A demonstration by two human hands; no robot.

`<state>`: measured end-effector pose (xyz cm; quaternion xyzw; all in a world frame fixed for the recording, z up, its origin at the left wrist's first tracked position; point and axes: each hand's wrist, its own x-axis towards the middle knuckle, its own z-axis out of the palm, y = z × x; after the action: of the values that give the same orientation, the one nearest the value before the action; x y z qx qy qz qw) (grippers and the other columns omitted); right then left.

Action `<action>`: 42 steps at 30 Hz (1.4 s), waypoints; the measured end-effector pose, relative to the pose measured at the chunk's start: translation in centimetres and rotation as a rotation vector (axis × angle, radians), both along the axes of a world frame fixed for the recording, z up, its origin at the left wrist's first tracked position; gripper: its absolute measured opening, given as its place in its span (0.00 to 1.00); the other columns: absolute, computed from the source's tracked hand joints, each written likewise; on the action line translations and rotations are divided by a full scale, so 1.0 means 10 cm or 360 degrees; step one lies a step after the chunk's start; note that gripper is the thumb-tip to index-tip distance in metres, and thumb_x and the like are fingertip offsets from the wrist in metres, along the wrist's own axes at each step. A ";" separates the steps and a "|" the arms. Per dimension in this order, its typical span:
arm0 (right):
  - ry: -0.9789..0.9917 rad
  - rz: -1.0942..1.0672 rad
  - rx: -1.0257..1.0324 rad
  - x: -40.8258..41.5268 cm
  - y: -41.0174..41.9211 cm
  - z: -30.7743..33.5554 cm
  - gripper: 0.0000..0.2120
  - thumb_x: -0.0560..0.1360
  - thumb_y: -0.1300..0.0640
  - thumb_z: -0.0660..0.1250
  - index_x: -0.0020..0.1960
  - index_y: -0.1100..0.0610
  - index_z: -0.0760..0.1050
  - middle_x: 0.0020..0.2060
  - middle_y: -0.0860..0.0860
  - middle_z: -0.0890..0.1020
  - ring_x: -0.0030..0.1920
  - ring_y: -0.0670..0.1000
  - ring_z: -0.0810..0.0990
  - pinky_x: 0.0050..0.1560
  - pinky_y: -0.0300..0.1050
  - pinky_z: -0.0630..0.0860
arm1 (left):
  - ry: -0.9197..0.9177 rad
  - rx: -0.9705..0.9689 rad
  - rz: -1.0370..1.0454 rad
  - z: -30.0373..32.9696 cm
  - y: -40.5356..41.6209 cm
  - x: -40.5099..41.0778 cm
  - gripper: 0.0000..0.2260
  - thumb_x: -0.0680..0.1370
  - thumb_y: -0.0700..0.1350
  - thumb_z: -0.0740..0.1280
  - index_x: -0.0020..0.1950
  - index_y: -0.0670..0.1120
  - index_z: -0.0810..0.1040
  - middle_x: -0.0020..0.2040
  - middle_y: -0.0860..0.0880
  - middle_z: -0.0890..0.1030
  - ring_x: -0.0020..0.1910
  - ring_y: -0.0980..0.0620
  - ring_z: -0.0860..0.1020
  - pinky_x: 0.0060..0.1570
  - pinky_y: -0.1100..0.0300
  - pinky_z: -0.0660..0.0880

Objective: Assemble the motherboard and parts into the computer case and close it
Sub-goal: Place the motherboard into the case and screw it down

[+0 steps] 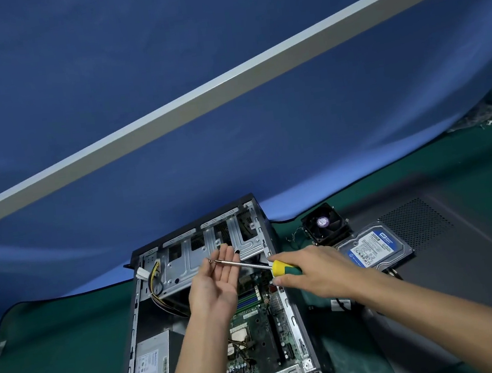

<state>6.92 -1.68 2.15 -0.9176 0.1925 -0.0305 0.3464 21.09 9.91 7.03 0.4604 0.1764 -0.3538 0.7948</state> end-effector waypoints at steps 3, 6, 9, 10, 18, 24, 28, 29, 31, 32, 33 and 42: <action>0.0035 -0.0031 -0.0017 0.02 0.03 -0.01 0.25 0.74 0.33 0.59 0.70 0.38 0.66 0.57 0.48 0.81 0.57 0.54 0.77 0.49 0.46 0.69 | -0.0019 0.0020 -0.0043 -0.04 0.05 -0.02 0.13 0.84 0.43 0.54 0.47 0.38 0.74 0.45 0.41 0.81 0.48 0.45 0.79 0.55 0.47 0.73; 0.0093 -0.0019 0.0045 -0.01 0.07 0.03 0.20 0.74 0.34 0.60 0.64 0.38 0.71 0.45 0.45 0.81 0.48 0.51 0.78 0.43 0.44 0.69 | -0.0027 0.0047 -0.0058 -0.09 0.09 -0.04 0.13 0.83 0.42 0.54 0.47 0.38 0.75 0.45 0.40 0.81 0.46 0.45 0.80 0.54 0.46 0.72; 0.0135 0.0009 0.0100 -0.03 0.09 0.08 0.10 0.74 0.36 0.62 0.45 0.41 0.74 0.30 0.42 0.74 0.36 0.46 0.74 0.36 0.42 0.68 | -0.0092 0.0123 -0.0072 -0.12 0.13 -0.06 0.12 0.83 0.42 0.56 0.46 0.38 0.75 0.46 0.40 0.81 0.47 0.44 0.79 0.53 0.47 0.73; 0.0157 0.0011 0.0116 -0.02 0.09 0.10 0.11 0.74 0.36 0.62 0.41 0.42 0.73 0.28 0.43 0.72 0.33 0.43 0.72 0.34 0.41 0.67 | -0.0148 0.0177 -0.0080 -0.14 0.14 -0.07 0.12 0.83 0.42 0.56 0.46 0.37 0.75 0.45 0.40 0.81 0.47 0.44 0.80 0.52 0.48 0.73; 0.0392 -0.0062 0.1027 0.21 0.10 0.31 0.08 0.71 0.51 0.72 0.45 0.53 0.77 0.29 0.49 0.78 0.22 0.47 0.74 0.23 0.38 0.71 | -0.0312 0.0255 0.0118 -0.20 0.25 -0.06 0.14 0.84 0.43 0.54 0.44 0.37 0.73 0.41 0.39 0.81 0.40 0.46 0.82 0.47 0.51 0.76; -0.0130 -0.0489 0.1672 0.31 0.18 0.39 0.13 0.70 0.73 0.69 0.50 0.60 0.74 0.48 0.60 0.80 0.35 0.53 0.83 0.34 0.43 0.81 | 0.0017 0.0154 0.0306 -0.31 0.49 0.14 0.15 0.84 0.43 0.51 0.45 0.37 0.71 0.51 0.39 0.78 0.52 0.45 0.77 0.56 0.50 0.73; -0.0307 -0.0724 0.1299 0.37 0.36 0.32 0.08 0.70 0.65 0.74 0.43 0.59 0.76 0.35 0.57 0.83 0.31 0.53 0.84 0.32 0.46 0.81 | 0.0252 0.0109 0.0355 -0.51 0.47 0.17 0.15 0.85 0.44 0.50 0.48 0.36 0.71 0.55 0.39 0.76 0.56 0.45 0.76 0.60 0.52 0.71; -0.0260 -0.0744 0.1189 0.38 0.39 0.32 0.08 0.69 0.63 0.75 0.42 0.59 0.76 0.32 0.56 0.83 0.29 0.52 0.83 0.30 0.45 0.80 | 0.0311 0.0105 0.0337 -0.57 0.46 0.17 0.15 0.85 0.44 0.50 0.52 0.36 0.72 0.56 0.39 0.76 0.58 0.45 0.76 0.61 0.53 0.70; -0.0143 -0.0762 0.0988 0.43 0.40 0.34 0.08 0.69 0.60 0.76 0.42 0.57 0.77 0.27 0.53 0.83 0.26 0.50 0.82 0.28 0.45 0.79 | 0.0441 0.0128 0.0280 -0.70 0.45 0.16 0.16 0.84 0.44 0.50 0.59 0.35 0.72 0.60 0.39 0.76 0.57 0.46 0.77 0.61 0.53 0.71; -0.0089 -0.0760 0.0902 0.46 0.41 0.35 0.08 0.69 0.58 0.76 0.41 0.56 0.77 0.27 0.53 0.82 0.26 0.50 0.82 0.29 0.47 0.80 | 0.0503 0.0153 0.0245 -0.76 0.45 0.16 0.16 0.84 0.44 0.50 0.59 0.35 0.72 0.61 0.39 0.77 0.55 0.47 0.77 0.59 0.53 0.71; -0.0045 -0.0754 0.0816 0.49 0.42 0.36 0.08 0.69 0.57 0.76 0.41 0.55 0.77 0.26 0.52 0.82 0.26 0.50 0.81 0.30 0.49 0.81 | 0.0562 0.0169 0.0207 -0.82 0.45 0.17 0.16 0.84 0.44 0.51 0.57 0.34 0.73 0.61 0.39 0.76 0.55 0.47 0.77 0.57 0.53 0.71; 0.0151 -0.0757 0.0381 0.71 0.49 0.33 0.08 0.67 0.55 0.76 0.36 0.52 0.77 0.25 0.46 0.78 0.19 0.42 0.72 0.22 0.34 0.66 | 0.0741 0.0156 -0.0598 -1.00 0.71 0.32 0.22 0.84 0.47 0.52 0.57 0.29 0.75 0.43 0.36 0.83 0.35 0.44 0.84 0.29 0.57 0.79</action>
<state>14.05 3.25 5.43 -0.7995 0.4211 -0.0450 0.4259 24.27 17.01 -2.93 0.4293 0.2825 -0.5817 0.6305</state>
